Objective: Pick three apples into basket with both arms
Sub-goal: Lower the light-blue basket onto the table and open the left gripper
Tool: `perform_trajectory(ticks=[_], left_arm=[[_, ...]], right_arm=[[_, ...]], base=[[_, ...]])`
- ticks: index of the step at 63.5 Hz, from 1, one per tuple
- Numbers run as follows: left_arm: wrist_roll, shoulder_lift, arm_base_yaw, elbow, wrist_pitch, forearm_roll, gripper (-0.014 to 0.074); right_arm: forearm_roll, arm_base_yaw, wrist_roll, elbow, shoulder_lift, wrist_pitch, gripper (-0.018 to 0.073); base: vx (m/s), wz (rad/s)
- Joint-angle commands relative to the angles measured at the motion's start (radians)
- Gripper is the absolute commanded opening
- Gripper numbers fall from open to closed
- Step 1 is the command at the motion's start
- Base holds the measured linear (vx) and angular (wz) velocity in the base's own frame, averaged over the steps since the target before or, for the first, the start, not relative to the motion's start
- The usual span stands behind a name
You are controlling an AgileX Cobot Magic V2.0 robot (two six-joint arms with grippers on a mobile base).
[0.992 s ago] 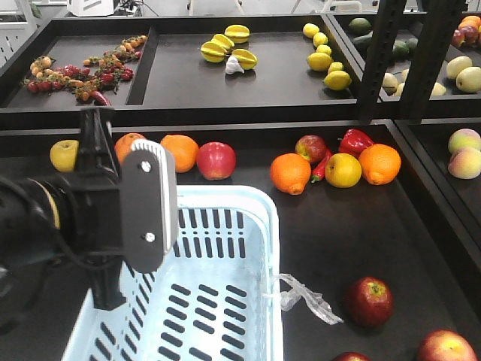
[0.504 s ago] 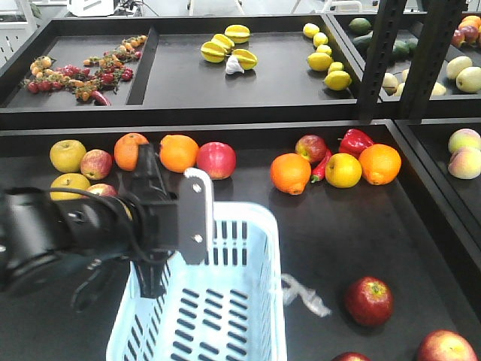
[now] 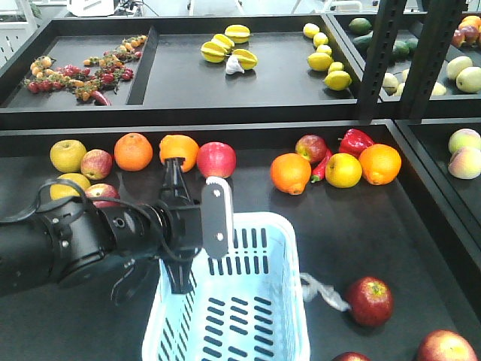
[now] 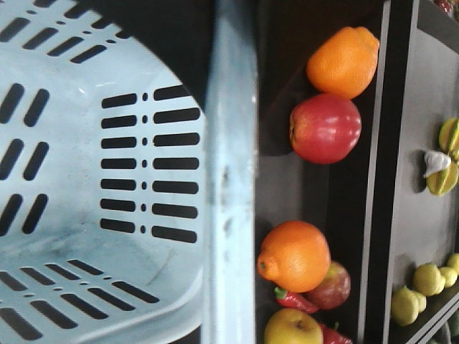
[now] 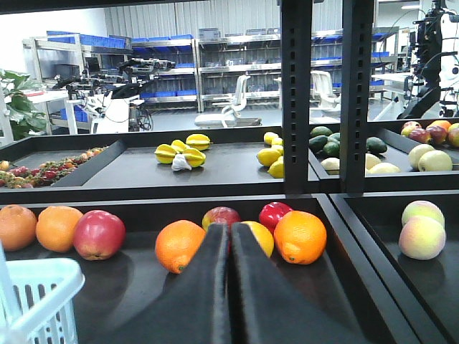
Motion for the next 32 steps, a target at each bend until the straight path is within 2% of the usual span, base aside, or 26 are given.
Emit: perform_trajectory(ticks=[1, 15, 32], left_arm=[[-0.073, -0.016, 0.026, -0.023, -0.033, -0.011, -0.0006], [-0.084, -0.013, 0.041, -0.023, -0.033, 0.02, -0.0006], [-0.084, -0.015, 0.039, -0.023, -0.036, 0.019, 0.0005]], right_arm=[[-0.005, -0.002, -0.001, 0.013, -0.01, -0.072, -0.0009], [-0.005, -0.002, -0.001, 0.013, -0.01, -0.072, -0.0009], [-0.005, -0.002, -0.001, 0.013, -0.01, -0.072, -0.0009]], base=[[0.0, 0.0], [0.0, 0.0], [0.0, 0.0]])
